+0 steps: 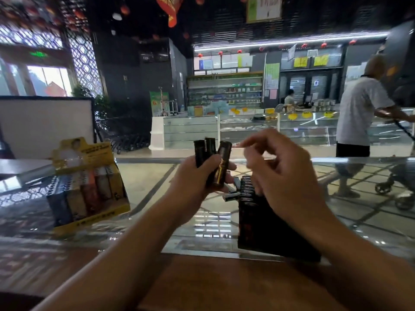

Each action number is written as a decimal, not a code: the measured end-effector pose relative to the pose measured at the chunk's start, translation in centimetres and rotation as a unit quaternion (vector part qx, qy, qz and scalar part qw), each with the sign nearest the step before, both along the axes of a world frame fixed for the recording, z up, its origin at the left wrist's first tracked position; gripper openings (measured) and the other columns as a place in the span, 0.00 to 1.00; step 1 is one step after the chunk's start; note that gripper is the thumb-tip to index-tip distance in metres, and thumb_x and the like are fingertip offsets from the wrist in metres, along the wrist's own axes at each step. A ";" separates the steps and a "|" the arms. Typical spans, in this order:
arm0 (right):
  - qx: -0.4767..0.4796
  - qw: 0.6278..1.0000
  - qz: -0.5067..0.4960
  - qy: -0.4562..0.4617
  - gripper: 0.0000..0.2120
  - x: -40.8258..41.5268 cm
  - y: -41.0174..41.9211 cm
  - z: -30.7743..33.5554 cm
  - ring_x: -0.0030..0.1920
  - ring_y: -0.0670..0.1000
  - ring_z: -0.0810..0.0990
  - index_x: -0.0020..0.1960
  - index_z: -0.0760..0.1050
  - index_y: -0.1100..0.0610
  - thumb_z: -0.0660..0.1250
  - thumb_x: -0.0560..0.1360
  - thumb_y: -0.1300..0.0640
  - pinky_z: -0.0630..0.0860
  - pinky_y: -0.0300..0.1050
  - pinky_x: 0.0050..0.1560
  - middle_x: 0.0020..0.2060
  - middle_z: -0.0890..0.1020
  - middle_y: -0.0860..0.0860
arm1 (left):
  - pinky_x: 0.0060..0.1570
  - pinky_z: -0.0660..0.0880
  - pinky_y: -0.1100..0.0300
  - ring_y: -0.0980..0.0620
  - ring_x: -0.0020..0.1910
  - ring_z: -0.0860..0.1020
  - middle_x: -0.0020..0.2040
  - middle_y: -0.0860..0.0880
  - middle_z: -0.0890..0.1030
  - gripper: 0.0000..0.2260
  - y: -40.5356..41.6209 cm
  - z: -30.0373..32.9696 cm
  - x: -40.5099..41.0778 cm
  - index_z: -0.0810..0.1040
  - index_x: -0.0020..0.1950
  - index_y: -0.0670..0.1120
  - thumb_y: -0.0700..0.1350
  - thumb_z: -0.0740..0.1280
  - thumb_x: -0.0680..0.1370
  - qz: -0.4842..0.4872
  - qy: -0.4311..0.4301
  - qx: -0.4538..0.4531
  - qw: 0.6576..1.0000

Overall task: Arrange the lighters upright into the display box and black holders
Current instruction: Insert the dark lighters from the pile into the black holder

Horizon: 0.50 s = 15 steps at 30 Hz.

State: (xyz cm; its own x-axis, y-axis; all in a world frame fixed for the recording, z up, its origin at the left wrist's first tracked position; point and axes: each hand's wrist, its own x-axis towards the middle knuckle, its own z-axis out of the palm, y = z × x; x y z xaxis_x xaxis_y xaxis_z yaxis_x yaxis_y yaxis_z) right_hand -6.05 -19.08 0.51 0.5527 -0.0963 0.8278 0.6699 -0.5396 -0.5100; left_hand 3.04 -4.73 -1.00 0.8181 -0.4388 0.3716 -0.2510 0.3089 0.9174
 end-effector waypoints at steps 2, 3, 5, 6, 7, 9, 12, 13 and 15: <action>-0.002 0.999 -0.038 -0.002 0.03 0.6 -1.3 0.9 0.37 0.40 0.80 0.53 0.75 0.53 0.66 0.79 0.57 0.73 0.31 0.35 0.41 0.79 0.43 | 0.34 0.78 0.59 0.49 0.38 0.82 0.46 0.43 0.85 0.11 -0.2 -0.1 -0.8 0.76 0.60 0.38 0.42 0.59 0.84 0.009 -0.018 -0.018 1.000; -0.008 0.999 -0.054 0.005 0.05 1.1 -1.8 1.0 0.40 0.39 0.79 0.55 0.74 0.52 0.66 0.79 0.56 0.73 0.31 0.38 0.43 0.79 0.42 | 0.34 0.78 0.58 0.48 0.38 0.82 0.47 0.43 0.85 0.11 -0.3 -0.3 -1.1 0.77 0.60 0.38 0.42 0.59 0.84 0.017 -0.035 -0.012 0.999; -0.013 0.998 -0.054 0.032 0.08 1.8 -2.4 0.9 0.43 0.40 0.78 0.57 0.74 0.51 0.67 0.78 0.54 0.75 0.34 0.40 0.44 0.79 0.41 | 0.33 0.77 0.57 0.46 0.39 0.83 0.48 0.42 0.85 0.10 -0.5 -0.7 -1.3 0.78 0.58 0.40 0.42 0.59 0.84 0.032 -0.066 0.015 0.997; -0.016 0.998 -0.047 0.046 0.09 2.0 -2.5 0.7 0.44 0.41 0.79 0.57 0.74 0.50 0.68 0.78 0.53 0.76 0.37 0.41 0.44 0.79 0.42 | 0.33 0.77 0.56 0.46 0.39 0.83 0.48 0.42 0.85 0.09 -0.5 -0.9 -1.4 0.78 0.57 0.41 0.42 0.60 0.84 0.037 -0.080 0.027 0.996; -0.026 0.997 -0.042 0.055 0.10 2.1 -2.5 0.6 0.44 0.42 0.79 0.57 0.74 0.49 0.69 0.77 0.53 0.76 0.37 0.42 0.44 0.80 0.42 | 0.33 0.77 0.56 0.45 0.40 0.83 0.47 0.43 0.86 0.08 -0.6 -0.8 -1.5 0.79 0.56 0.43 0.42 0.60 0.83 0.043 -0.095 0.037 0.994; -0.066 0.995 -0.048 0.064 0.11 2.3 -2.5 0.5 0.43 0.44 0.79 0.58 0.74 0.49 0.70 0.76 0.54 0.74 0.34 0.41 0.45 0.80 0.42 | 0.34 0.79 0.52 0.44 0.41 0.84 0.45 0.43 0.86 0.08 -0.8 -0.7 -1.7 0.80 0.56 0.45 0.42 0.61 0.83 0.057 -0.124 0.060 0.989; -0.112 0.989 -0.057 0.078 0.09 2.2 -2.6 0.6 0.43 0.45 0.79 0.55 0.76 0.50 0.71 0.76 0.55 0.72 0.31 0.40 0.45 0.81 0.41 | 0.44 0.81 0.47 0.47 0.42 0.85 0.42 0.45 0.86 0.06 -1.1 -0.8 -1.8 0.80 0.53 0.47 0.43 0.63 0.82 0.073 -0.142 0.083 0.984; -0.114 0.989 -0.054 0.082 0.08 2.2 -2.7 0.6 0.43 0.45 0.79 0.54 0.76 0.50 0.71 0.76 0.55 0.72 0.31 0.40 0.45 0.81 0.41 | 0.48 0.81 0.47 0.49 0.44 0.85 0.43 0.46 0.86 0.06 -1.1 -0.9 -1.8 0.80 0.53 0.48 0.44 0.64 0.81 0.081 -0.144 0.087 0.982; -0.104 0.990 -0.046 0.084 0.07 2.1 -2.9 0.6 0.44 0.45 0.79 0.52 0.76 0.50 0.71 0.75 0.55 0.73 0.33 0.41 0.44 0.82 0.42 | 0.54 0.80 0.47 0.50 0.48 0.84 0.46 0.48 0.86 0.06 -1.2 -1.2 -1.5 0.82 0.52 0.50 0.44 0.65 0.81 0.097 -0.145 0.083 0.981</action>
State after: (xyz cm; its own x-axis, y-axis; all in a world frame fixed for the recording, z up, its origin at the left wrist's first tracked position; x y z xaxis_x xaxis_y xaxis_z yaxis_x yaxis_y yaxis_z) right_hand -3.92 -21.97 1.15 0.6807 0.0099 0.7325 0.5282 -0.6995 -0.4814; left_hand 1.52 -5.92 -2.17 0.7621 -0.3598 0.5383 -0.5487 0.0824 0.8319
